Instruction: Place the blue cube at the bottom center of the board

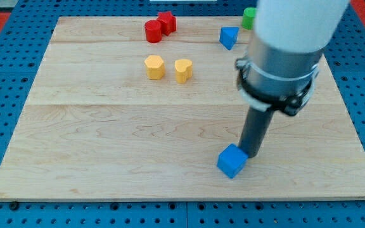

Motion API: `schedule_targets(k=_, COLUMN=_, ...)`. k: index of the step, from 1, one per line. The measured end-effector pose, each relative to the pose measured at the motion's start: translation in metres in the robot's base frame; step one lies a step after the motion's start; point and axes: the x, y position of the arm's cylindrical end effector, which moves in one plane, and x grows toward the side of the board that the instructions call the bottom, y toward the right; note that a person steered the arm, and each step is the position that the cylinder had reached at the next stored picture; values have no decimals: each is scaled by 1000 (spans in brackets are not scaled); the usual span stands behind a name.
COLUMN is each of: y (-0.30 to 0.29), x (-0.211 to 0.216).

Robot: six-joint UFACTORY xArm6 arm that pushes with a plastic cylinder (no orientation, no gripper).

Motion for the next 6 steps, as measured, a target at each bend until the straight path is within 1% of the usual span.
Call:
schedule_targets(k=1, y=40, x=14)
schedule_targets(k=2, y=18, x=53)
schedule_targets(k=3, y=-21, x=34)
schedule_targets(k=4, y=-31, x=4)
schedule_targets(k=5, y=-27, x=-15)
schedule_targets(k=6, y=-24, x=-42)
